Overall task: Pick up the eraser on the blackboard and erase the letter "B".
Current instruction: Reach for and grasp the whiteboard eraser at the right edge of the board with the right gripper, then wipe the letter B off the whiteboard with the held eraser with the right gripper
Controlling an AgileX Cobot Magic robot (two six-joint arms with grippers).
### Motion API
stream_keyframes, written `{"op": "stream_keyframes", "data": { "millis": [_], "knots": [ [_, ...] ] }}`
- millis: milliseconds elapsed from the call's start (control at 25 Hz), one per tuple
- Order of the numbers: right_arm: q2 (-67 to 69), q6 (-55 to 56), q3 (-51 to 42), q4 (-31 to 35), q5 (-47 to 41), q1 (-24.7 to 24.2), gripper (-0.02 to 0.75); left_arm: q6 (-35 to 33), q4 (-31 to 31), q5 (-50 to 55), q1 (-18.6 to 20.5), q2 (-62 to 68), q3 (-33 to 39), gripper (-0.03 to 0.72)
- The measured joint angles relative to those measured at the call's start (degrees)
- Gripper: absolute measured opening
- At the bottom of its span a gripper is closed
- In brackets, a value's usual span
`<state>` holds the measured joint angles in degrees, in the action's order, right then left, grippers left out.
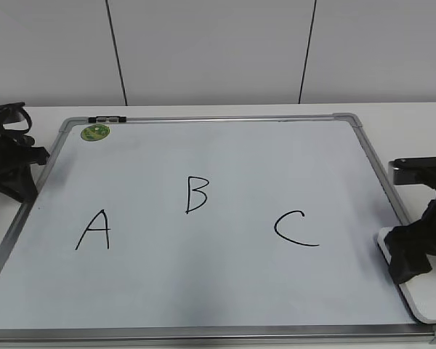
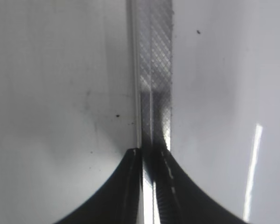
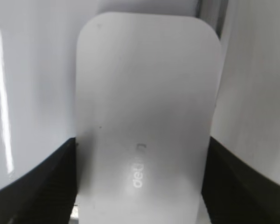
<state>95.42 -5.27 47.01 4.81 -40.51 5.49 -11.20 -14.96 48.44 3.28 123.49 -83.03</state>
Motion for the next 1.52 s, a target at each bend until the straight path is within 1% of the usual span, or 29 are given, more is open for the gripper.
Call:
{"op": "stream_keyframes", "data": {
  "millis": [440,560,640,880,1080,1320,1520],
  "knots": [
    [0.0,-0.5,7.3,0.6,-8.8,0.2,0.545,-0.1,0.0,0.0,0.0,0.0,0.0,0.094],
    [0.0,-0.9,11.1,0.9,-11.2,2.4,0.545,-0.1,0.0,0.0,0.0,0.0,0.0,0.096],
    [0.0,-1.0,14.3,1.1,-12.4,5.3,0.545,-0.1,-0.1,0.0,0.0,0.0,0.0,0.099],
    [2.3,-0.8,26.3,1.4,-14.7,13.8,0.545,-0.1,-0.1,0.0,0.0,0.0,0.0,0.102],
    [10.2,-0.6,38.2,1.4,-18.8,19.1,0.545,-0.1,-0.4,0.0,0.0,0.0,0.0,0.102],
    [22.7,-0.5,53.2,1.3,-23.3,22.2,0.545,-0.1,-0.6,0.0,0.0,0.0,0.0,0.102],
    [33.3,-0.2,65.4,1.3,-27.8,22.9,0.545,-0.1,-0.7,0.0,0.0,0.0,0.0,0.104]
  ]
}}
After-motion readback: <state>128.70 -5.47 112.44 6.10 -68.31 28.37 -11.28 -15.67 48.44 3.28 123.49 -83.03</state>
